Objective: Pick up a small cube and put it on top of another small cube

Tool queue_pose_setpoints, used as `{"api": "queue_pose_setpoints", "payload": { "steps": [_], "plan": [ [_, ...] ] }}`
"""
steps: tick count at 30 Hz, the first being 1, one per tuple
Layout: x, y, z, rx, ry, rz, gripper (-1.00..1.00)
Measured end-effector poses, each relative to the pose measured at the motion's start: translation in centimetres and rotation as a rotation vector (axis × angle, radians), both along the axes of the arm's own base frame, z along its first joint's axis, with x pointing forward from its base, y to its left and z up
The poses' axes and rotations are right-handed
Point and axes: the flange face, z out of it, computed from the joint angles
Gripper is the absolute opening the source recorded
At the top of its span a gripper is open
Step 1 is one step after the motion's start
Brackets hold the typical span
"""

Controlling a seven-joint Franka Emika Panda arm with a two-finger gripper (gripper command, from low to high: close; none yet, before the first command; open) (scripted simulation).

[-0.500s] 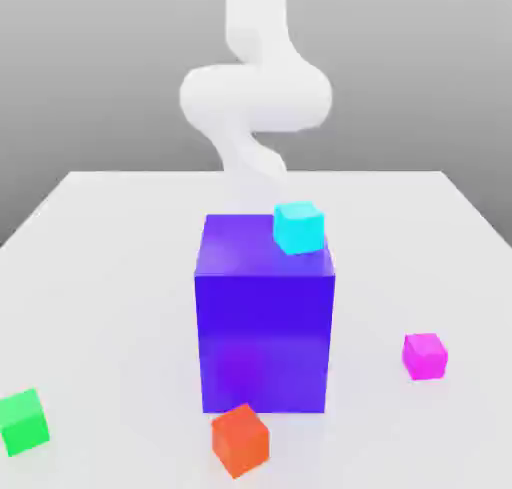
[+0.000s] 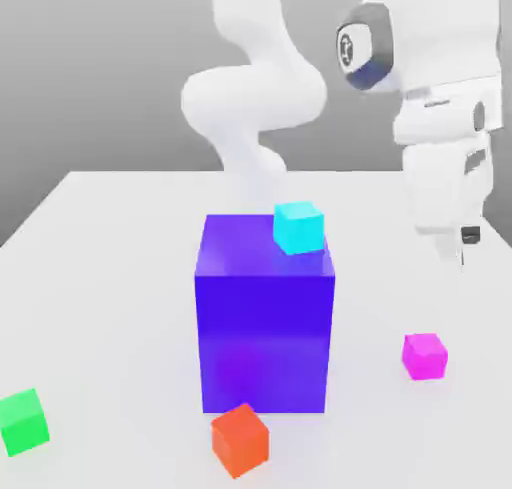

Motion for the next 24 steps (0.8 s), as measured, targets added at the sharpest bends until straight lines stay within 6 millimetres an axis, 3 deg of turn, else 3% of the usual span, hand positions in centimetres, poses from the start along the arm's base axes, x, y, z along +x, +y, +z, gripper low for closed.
{"api": "queue_pose_setpoints", "payload": {
  "steps": [3,6,12,13,19,24],
  "plan": [
    [-4.2,2.6,-6.2,-0.078,0.066,0.228,0.0],
    [-8.0,3.2,-11.5,-0.146,0.123,0.409,0.0],
    [-8.6,3.0,-17.8,-0.161,0.139,0.445,0.0],
    [-8.7,3.0,-18.6,-0.161,0.139,0.445,-1.0],
    [-8.7,3.0,-19.0,-0.162,0.141,0.445,-1.0],
    [-8.6,3.1,-15.4,-0.163,0.14,0.446,-1.0]
  ]
}}
